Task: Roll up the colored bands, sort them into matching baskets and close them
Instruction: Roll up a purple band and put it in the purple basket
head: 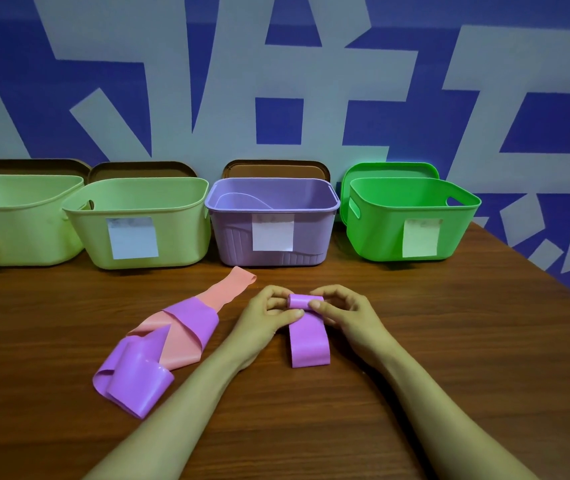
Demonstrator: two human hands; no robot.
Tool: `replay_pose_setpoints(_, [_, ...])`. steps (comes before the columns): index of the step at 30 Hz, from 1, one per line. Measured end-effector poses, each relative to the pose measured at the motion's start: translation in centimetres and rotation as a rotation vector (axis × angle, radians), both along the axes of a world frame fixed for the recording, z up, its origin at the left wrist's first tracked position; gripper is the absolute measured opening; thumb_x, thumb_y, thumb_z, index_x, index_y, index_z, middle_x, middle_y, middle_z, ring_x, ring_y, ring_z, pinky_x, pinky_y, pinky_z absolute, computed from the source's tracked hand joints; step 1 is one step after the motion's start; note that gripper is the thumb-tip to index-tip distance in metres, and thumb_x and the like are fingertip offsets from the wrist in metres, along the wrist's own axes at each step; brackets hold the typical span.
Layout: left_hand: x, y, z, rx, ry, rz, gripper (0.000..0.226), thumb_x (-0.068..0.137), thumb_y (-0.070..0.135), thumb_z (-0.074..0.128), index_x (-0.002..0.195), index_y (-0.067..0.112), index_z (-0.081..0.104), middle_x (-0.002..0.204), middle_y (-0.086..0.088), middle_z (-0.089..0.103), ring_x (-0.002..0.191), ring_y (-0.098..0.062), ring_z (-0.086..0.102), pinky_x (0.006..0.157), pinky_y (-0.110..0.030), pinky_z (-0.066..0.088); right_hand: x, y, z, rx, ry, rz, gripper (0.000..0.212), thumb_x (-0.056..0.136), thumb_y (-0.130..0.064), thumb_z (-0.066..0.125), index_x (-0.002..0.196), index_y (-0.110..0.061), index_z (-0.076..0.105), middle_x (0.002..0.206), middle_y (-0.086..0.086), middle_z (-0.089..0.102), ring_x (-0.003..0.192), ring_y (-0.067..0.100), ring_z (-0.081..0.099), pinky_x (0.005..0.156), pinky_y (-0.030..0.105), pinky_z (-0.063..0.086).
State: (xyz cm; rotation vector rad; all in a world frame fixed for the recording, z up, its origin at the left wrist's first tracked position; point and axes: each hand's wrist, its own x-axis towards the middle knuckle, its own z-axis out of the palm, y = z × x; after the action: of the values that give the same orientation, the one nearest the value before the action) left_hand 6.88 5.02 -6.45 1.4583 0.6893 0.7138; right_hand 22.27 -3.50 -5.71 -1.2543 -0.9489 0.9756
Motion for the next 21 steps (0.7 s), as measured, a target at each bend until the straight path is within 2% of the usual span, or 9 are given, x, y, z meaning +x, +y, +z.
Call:
replay_pose_setpoints(7, [-0.13,-0.09,0.23,-0.002,0.005,-0.01,0.032,0.082,0.004,0.07,0.111,0.011,0.057,0.113,-0.009,0.064,0.102,-0.018,0.066,0.08,-0.025,0.053,-0.06,-0.1,-0.1,0.037,0.006,-0.007,0.021,0.078,-0.002,0.073,0.098,-0.008,0.067,0.101,0.014,0.071,0.091,0.019,0.067,0.076,0.027,0.054])
replay_pose_setpoints(12, [0.0,-0.18,0.36,0.009,0.016,0.033,0.025,0.084,0.017,0.069,0.108,0.014,0.061,0.109,-0.006,0.064,0.101,-0.016,0.063,0.075,-0.021,0.051,0.07,0.06,-0.34,0.042,-0.074,-0.015,0.025,0.073,0.0,0.077,0.094,-0.01,0.069,0.103,0.011,0.071,0.099,0.023,0.066,0.081,0.031,0.055])
replay_pose_setpoints(16, [0.11,-0.21,0.02,0.017,-0.006,0.072,0.023,0.083,0.014,0.071,0.103,0.015,0.061,0.106,-0.008,0.065,0.096,-0.016,0.065,0.073,-0.021,0.05,-0.1,-0.06,0.01,0.022,-0.072,0.02,0.028,0.075,0.004,0.074,0.098,-0.008,0.065,0.103,0.01,0.069,0.092,0.015,0.067,0.075,0.026,0.056])
replay_pose_setpoints(19, [0.02,-0.19,0.09,-0.009,-0.052,0.053,0.027,0.081,0.005,0.071,0.104,0.013,0.058,0.106,-0.008,0.066,0.097,-0.017,0.066,0.076,-0.022,0.051,-0.1,0.12,0.07,-0.012,-0.052,-0.013,0.035,0.079,-0.012,0.074,0.111,-0.013,0.061,0.108,0.006,0.066,0.097,0.011,0.065,0.077,0.021,0.053])
replay_pose_setpoints(21, [-0.04,-0.2,0.21,-0.011,-0.076,0.038,0.03,0.08,0.001,0.07,0.105,0.013,0.058,0.107,-0.006,0.067,0.099,-0.014,0.066,0.078,-0.021,0.051,-0.12,0.32,0.1,-0.049,-0.04,-0.029,0.032,0.083,-0.026,0.07,0.112,-0.015,0.061,0.107,0.004,0.065,0.096,0.01,0.064,0.077,0.02,0.051])
